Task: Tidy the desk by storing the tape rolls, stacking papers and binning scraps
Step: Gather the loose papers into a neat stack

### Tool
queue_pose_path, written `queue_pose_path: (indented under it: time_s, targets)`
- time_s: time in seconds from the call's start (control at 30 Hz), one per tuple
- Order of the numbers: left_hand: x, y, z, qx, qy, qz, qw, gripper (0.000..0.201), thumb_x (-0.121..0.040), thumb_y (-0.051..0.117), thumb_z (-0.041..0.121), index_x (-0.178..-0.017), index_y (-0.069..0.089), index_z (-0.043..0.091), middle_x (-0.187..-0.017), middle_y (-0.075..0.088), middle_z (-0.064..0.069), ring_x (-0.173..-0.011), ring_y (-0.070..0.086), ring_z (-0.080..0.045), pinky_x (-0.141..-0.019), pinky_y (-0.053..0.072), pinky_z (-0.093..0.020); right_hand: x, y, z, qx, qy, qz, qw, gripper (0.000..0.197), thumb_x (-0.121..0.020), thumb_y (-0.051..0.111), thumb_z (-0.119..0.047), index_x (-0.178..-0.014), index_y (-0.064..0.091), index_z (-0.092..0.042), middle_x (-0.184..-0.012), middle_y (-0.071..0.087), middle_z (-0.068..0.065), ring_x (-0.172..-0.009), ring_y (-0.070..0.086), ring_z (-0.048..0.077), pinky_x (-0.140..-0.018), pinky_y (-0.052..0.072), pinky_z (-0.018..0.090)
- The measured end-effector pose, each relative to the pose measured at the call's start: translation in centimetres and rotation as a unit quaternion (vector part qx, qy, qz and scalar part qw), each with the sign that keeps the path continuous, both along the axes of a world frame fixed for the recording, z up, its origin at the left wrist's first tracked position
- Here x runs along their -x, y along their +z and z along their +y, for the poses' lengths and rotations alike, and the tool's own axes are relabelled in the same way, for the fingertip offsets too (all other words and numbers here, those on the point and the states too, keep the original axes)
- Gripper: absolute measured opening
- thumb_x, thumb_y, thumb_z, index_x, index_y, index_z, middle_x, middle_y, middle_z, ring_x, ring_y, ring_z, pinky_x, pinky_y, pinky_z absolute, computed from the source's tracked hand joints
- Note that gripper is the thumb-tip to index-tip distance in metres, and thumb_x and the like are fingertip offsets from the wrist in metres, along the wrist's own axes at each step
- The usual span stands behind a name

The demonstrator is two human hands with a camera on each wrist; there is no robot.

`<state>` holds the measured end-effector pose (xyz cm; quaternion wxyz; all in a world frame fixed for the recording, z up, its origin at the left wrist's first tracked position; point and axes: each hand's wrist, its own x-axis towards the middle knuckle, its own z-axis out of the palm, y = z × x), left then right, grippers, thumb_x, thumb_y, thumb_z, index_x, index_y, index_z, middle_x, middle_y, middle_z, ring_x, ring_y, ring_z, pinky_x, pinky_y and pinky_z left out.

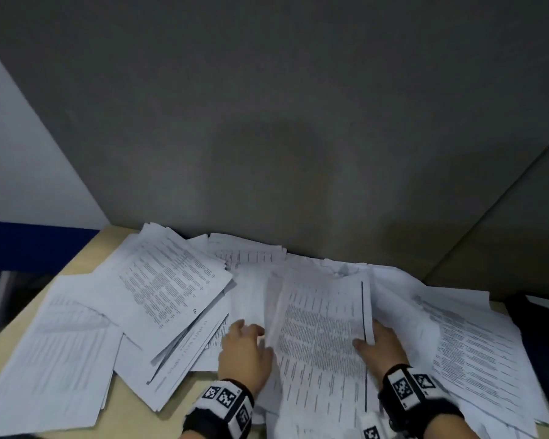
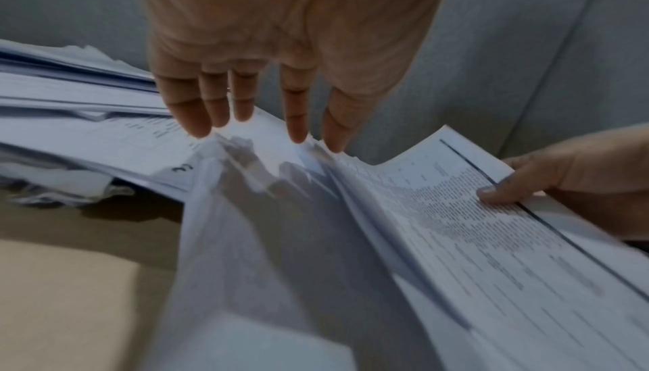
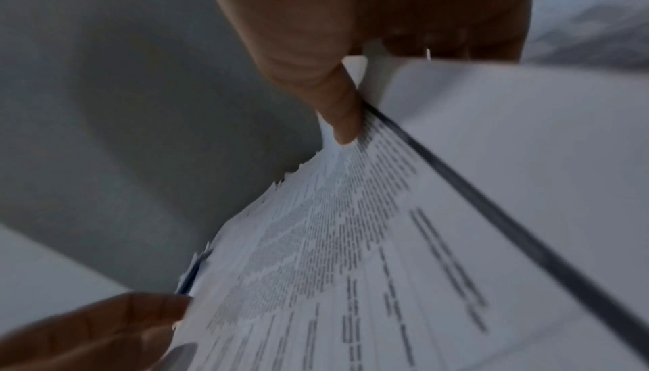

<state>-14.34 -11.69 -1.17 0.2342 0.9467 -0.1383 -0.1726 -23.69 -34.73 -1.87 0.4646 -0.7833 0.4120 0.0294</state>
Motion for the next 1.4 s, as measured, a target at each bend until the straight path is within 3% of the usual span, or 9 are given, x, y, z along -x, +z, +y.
queue_pose_path:
  time_s: [0.27, 0.43, 0.6, 0.73, 0.87, 0.97, 1.07, 1.2, 1.4]
  targets:
    - [-0.2, -0.1, -0.9, 0.172, 0.253, 0.121, 0.944, 0.07, -0.077, 0.073, 0.016, -0.134, 0.034, 0.009, -0.111, 0.064, -0.014, -0.096, 0.064, -0.029, -0.085, 0.051, -0.034, -2.9, -1.1, -0.4, -0.082, -0.027, -0.008, 0.996, 0.053, -0.076, 0.072, -0.012, -0.119, 0.044, -0.025, -0.107, 0.063, 0.001, -0.096, 0.063, 0.023, -0.086, 0.053, 0.034]
    - [0.2, 0.3, -1.8, 0.156, 0.204, 0.134, 0.957, 0.024, -0.079, 0.056, 0.004, -0.1, 0.063, 0.013, -0.084, 0.068, -0.001, -0.073, 0.064, -0.016, -0.061, 0.053, -0.027, -3.0, -2.1, -0.4, -0.102, 0.024, -0.015, 0.994, 0.02, -0.079, 0.071, -0.012, -0.081, 0.066, -0.031, -0.094, 0.072, 0.001, -0.087, 0.068, 0.022, -0.088, 0.054, 0.042]
    - [1.1, 1.5, -1.9, 0.278, 0.193, 0.188, 0.922, 0.045, -0.078, 0.052, -0.008, -0.112, 0.061, 0.018, -0.098, 0.073, -0.001, -0.096, 0.066, -0.02, -0.09, 0.053, -0.044, -2.4, 0.6, -0.9, -0.179, -0.01, -0.106, 0.978, 0.041, -0.074, 0.072, 0.008, -0.106, 0.06, -0.015, -0.103, 0.068, 0.007, -0.095, 0.065, 0.024, -0.087, 0.051, 0.037]
    - [0.8, 6.2, -2.6, 0.354, 0.199, 0.115, 0.907, 0.038, -0.079, 0.052, -0.015, -0.1, 0.064, 0.015, -0.086, 0.072, -0.001, -0.08, 0.067, -0.019, -0.065, 0.055, -0.026, -2.1, 6.2, -1.7, -0.161, 0.003, -0.234, 0.959, 0.033, -0.079, 0.069, 0.006, -0.1, 0.065, -0.018, -0.096, 0.068, 0.0, -0.096, 0.065, 0.021, -0.083, 0.05, 0.032]
    - [-0.1, 10.7, -4.2, 0.437, 0.173, 0.037, 0.882, 0.028, -0.083, 0.062, -0.005, -0.101, 0.06, 0.017, -0.094, 0.07, 0.003, -0.086, 0.067, -0.013, -0.075, 0.054, -0.027, -2.0, 12.5, -1.4, -0.134, -0.008, -0.371, 0.919, 0.027, -0.081, 0.069, 0.003, -0.087, 0.061, -0.022, -0.081, 0.062, -0.014, -0.07, 0.059, -0.01, -0.062, 0.049, 0.006]
    - [-0.3, 12.9, -5.4, 0.497, 0.147, 0.006, 0.855, 0.027, -0.085, 0.059, -0.004, -0.109, 0.056, 0.009, -0.097, 0.069, 0.0, -0.087, 0.068, -0.012, -0.07, 0.055, -0.022, -1.8, 14.7, -1.0, -0.138, 0.003, -0.427, 0.894, 0.037, -0.077, 0.073, 0.004, -0.087, 0.056, -0.027, -0.085, 0.06, -0.019, -0.068, 0.059, -0.02, -0.064, 0.048, 0.003]
    - [-0.2, 13.2, -5.8, 0.53, 0.13, -0.017, 0.838, 0.031, -0.083, 0.054, -0.002, -0.107, 0.049, 0.017, -0.097, 0.063, 0.003, -0.083, 0.064, 0.001, -0.066, 0.053, -0.016, -2.0, 14.2, -0.6, -0.144, 0.002, -0.42, 0.896, 0.057, -0.067, 0.081, -0.001, -0.115, 0.054, -0.018, -0.103, 0.066, -0.008, -0.093, 0.065, -0.003, -0.081, 0.052, 0.016]
    - [-1.0, 11.0, -5.3, 0.511, 0.128, -0.025, 0.85, 0.039, -0.071, 0.049, 0.013, -0.109, 0.039, 0.013, -0.1, 0.057, -0.002, -0.094, 0.057, -0.015, -0.071, 0.051, -0.025, -2.7, 12.4, -0.2, -0.138, -0.038, -0.382, 0.913, 0.072, -0.061, 0.085, -0.001, -0.116, 0.045, -0.028, -0.11, 0.063, -0.005, -0.101, 0.062, 0.009, -0.086, 0.052, 0.028]
    - [-1.8, 8.6, -5.2, 0.419, 0.098, 0.012, 0.903, 0.04, -0.085, 0.046, 0.004, -0.121, 0.044, 0.02, -0.104, 0.057, 0.008, -0.105, 0.054, -0.02, -0.083, 0.044, -0.029, -3.4, 10.3, 0.0, -0.148, -0.1, -0.336, 0.925, 0.036, -0.072, 0.072, 0.013, -0.09, 0.065, -0.018, -0.098, 0.071, 0.008, -0.081, 0.067, 0.013, -0.083, 0.053, 0.035]
